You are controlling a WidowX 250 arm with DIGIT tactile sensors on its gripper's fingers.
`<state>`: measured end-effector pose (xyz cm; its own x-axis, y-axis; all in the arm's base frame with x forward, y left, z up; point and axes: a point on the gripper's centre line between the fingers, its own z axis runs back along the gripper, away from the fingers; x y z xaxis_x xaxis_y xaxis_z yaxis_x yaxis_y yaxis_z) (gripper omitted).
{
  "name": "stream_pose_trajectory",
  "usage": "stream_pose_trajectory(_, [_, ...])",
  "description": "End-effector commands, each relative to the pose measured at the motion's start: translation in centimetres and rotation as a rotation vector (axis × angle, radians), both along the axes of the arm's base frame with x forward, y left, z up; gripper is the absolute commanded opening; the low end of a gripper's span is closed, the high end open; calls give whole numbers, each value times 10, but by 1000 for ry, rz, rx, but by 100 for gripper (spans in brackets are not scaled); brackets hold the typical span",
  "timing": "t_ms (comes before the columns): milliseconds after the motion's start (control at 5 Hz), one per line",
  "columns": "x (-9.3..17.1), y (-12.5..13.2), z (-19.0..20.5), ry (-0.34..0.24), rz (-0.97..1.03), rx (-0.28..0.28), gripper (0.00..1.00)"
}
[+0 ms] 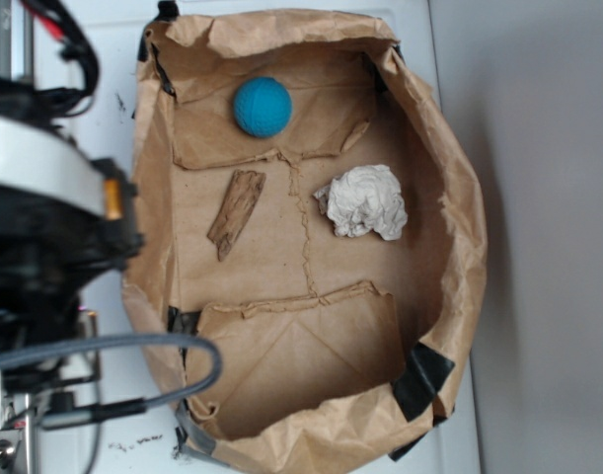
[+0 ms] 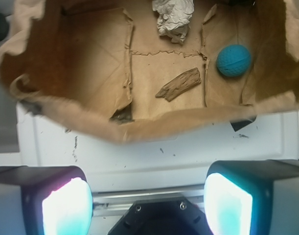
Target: Grab the blue ball.
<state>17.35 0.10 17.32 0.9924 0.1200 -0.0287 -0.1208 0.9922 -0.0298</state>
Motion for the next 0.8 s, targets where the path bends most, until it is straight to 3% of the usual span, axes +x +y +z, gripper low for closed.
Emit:
stream_pose_trajectory(0, [59, 18, 30, -54, 88, -33, 100])
stream_pose_trajectory(200, [77, 19, 42, -94, 93, -58, 100])
stream_pose_trajectory(400, [100, 36, 10, -82, 96, -73, 100])
stream_pose_trajectory(600, [100, 36, 10, -82, 96, -73, 100])
